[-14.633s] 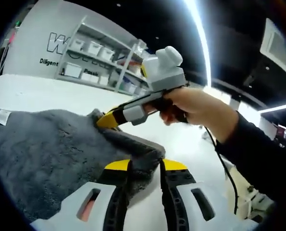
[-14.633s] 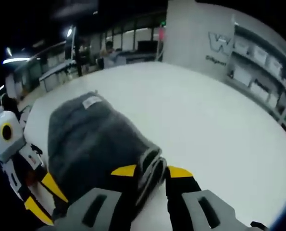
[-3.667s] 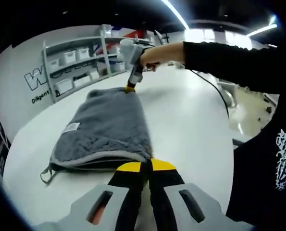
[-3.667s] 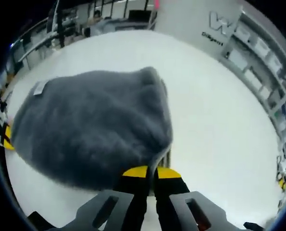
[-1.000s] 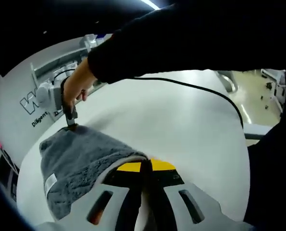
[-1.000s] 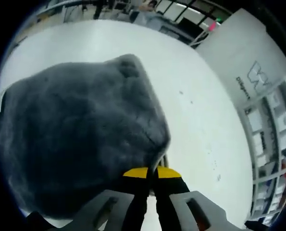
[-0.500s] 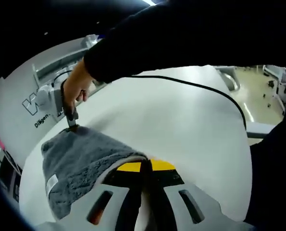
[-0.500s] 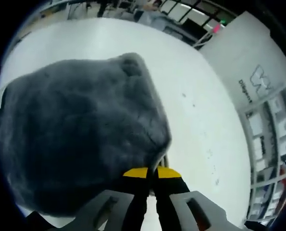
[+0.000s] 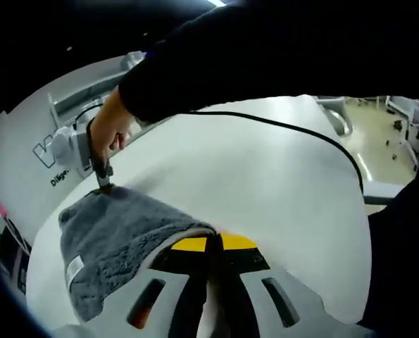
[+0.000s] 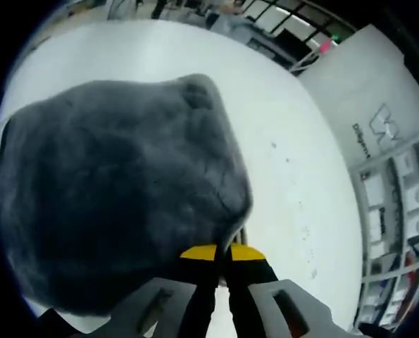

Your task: Open the folded towel by lifting each exposed corner and separating the folded layers until the towel lies flat within the target outline without major curled edges

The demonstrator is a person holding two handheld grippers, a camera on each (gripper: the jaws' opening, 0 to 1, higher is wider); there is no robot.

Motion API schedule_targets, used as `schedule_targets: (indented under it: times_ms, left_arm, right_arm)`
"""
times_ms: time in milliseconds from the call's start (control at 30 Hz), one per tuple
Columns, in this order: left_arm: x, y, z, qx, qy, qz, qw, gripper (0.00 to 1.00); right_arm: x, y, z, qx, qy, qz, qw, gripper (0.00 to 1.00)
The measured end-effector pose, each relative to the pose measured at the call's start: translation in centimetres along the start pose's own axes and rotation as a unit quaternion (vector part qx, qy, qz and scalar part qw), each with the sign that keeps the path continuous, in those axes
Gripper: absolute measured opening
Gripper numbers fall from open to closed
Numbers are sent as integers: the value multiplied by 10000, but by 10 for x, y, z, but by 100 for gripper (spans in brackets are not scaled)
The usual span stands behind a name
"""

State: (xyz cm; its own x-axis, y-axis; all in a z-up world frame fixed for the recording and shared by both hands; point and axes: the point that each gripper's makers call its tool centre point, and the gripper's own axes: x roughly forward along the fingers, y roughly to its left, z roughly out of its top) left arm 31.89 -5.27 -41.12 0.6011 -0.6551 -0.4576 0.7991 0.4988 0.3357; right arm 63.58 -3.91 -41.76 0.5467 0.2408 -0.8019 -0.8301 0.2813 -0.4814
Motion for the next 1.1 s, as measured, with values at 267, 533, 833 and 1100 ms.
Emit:
schedule_targets:
  times_ms: [267, 533, 833, 1100]
  left_arm:
    - [1, 1, 0, -295, -106, -132, 9994, 4]
    - [-1, -3, 3, -198, -151, -165, 9996, 10]
    - [-11, -5, 5, -310, -152, -262, 9991, 22]
    - [-26, -6, 15, -419, -369, -415, 9976, 38]
  right_arm:
    - [3, -4, 1, -45, -71, -25, 10000, 0]
    - [4, -5, 1, -72, -113, -32, 9999, 0]
    - [4, -8, 2, -75, -105, 0, 9999, 0]
    - [3, -8, 2, -39, -111, 75, 9999, 0]
